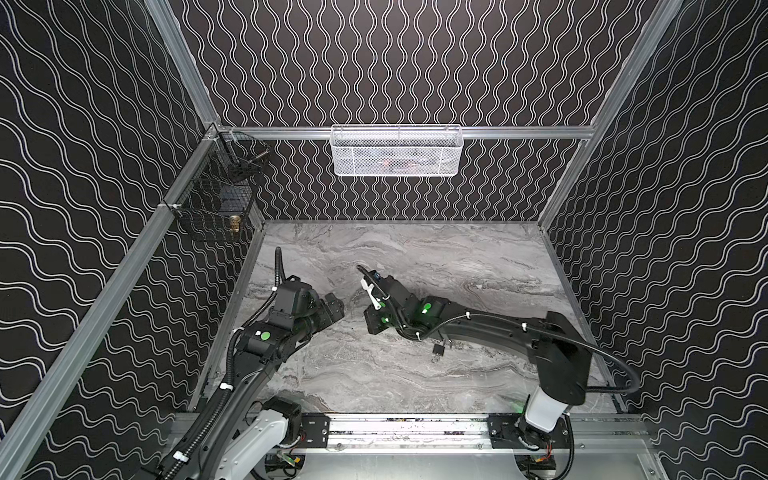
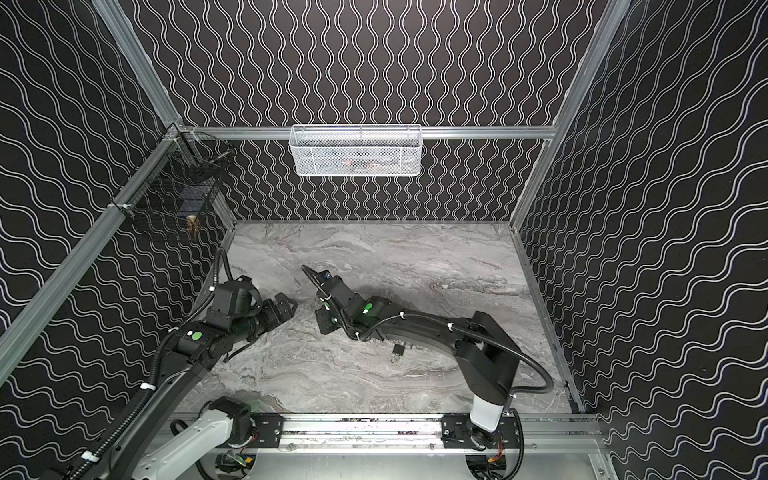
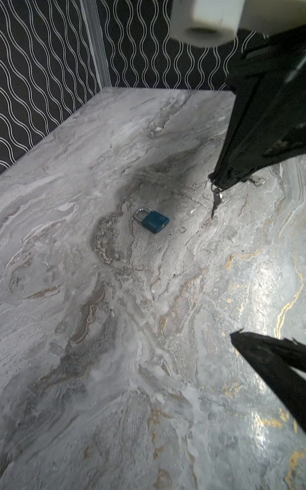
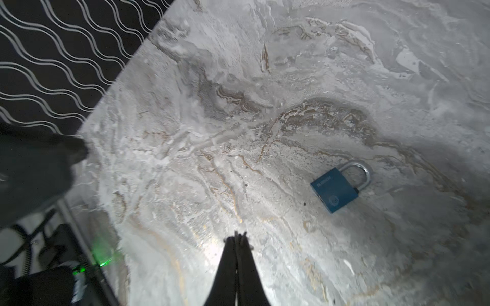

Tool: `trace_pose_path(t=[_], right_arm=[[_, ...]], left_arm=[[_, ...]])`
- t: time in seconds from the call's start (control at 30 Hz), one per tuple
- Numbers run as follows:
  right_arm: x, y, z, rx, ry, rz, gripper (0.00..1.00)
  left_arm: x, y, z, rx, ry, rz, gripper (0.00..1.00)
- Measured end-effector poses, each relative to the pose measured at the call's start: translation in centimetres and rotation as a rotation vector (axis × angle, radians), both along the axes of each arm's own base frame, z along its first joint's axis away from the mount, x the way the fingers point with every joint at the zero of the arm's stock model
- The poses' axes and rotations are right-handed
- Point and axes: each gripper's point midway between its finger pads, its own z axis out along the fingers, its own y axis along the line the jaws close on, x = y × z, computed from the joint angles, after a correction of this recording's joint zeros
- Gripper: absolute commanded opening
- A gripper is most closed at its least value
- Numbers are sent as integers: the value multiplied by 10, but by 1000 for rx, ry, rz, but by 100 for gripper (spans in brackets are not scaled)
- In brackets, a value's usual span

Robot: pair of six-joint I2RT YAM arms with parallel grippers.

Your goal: Unlock with the key

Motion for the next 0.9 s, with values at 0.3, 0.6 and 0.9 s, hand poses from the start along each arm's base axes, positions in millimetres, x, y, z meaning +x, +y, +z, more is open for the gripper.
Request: trace_pose_path(t=[0.3,0.6,0.9], right_arm=[[-19,-29,42,83,8,-27,0],[-30,-51,56,127,19,-63,0],[-38,-44,59,155,11,-72,0]], left_arm=[[-1,-26,27,-194,-38,-46,99],[-2,-48,36,-390,-41,-64,99],[-11,-72,42,-519,-24,-87,99]])
